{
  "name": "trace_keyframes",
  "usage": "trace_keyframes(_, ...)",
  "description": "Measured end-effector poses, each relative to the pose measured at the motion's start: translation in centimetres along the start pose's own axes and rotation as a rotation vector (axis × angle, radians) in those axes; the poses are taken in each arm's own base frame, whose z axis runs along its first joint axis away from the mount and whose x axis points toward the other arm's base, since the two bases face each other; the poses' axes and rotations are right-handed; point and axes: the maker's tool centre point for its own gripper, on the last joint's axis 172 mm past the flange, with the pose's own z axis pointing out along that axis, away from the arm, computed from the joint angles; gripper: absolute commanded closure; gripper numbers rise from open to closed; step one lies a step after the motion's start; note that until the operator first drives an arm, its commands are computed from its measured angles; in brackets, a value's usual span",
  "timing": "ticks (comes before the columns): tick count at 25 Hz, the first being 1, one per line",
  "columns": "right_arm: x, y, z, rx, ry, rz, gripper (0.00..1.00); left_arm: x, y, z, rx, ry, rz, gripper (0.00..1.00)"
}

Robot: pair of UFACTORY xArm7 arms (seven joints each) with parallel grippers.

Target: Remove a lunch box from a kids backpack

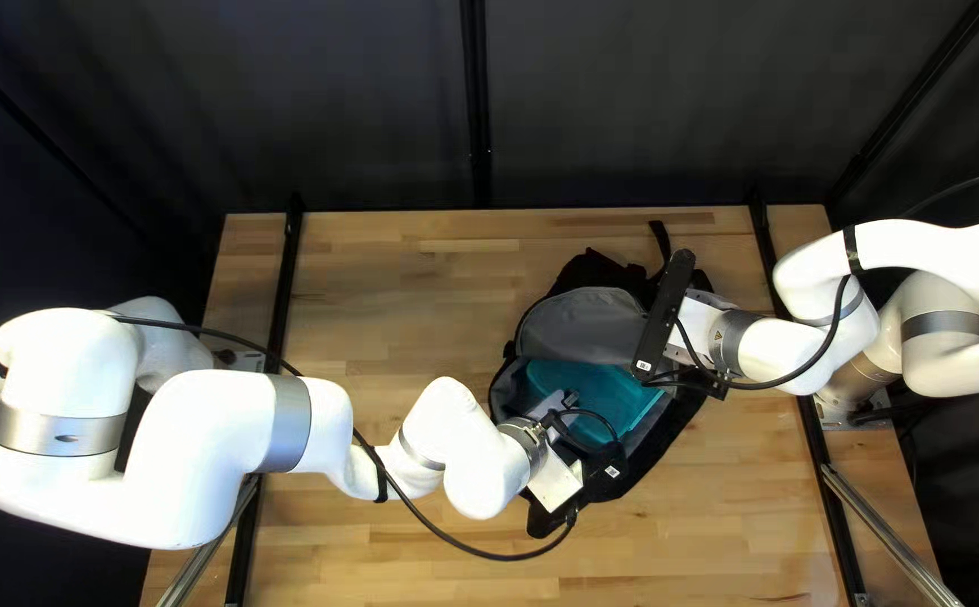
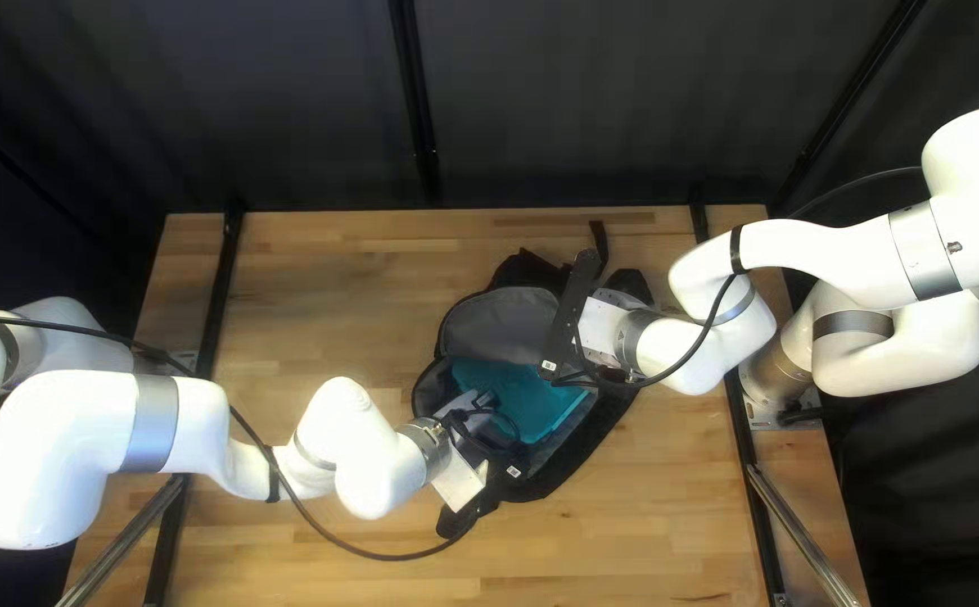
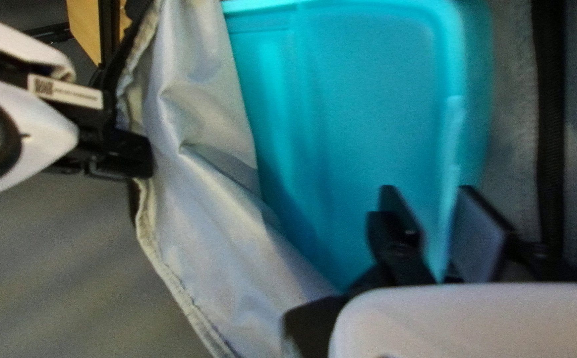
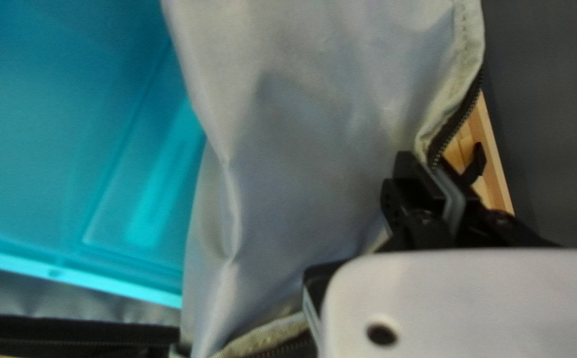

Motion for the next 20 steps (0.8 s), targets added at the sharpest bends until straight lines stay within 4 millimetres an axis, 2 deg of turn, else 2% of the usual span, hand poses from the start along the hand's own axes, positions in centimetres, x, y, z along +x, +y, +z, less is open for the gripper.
trace_keyframes(4, 0.0, 0.0, 0.0, 0.000, 0.000, 0.000, 1.00, -0.2, 0.0, -0.8, -0.011, -0.001, -0.006, 1.00)
trace_keyframes(13, 0.0, 0.0, 0.0, 0.000, 0.000, 0.000, 1.00, -0.7, -1.0, -5.2, -0.042, -0.023, 0.004, 1.00)
trace_keyframes(20, 0.0, 0.0, 0.0, 0.000, 0.000, 0.000, 1.00, -0.8, -0.8, -7.8, -0.052, -0.037, 0.004, 1.00)
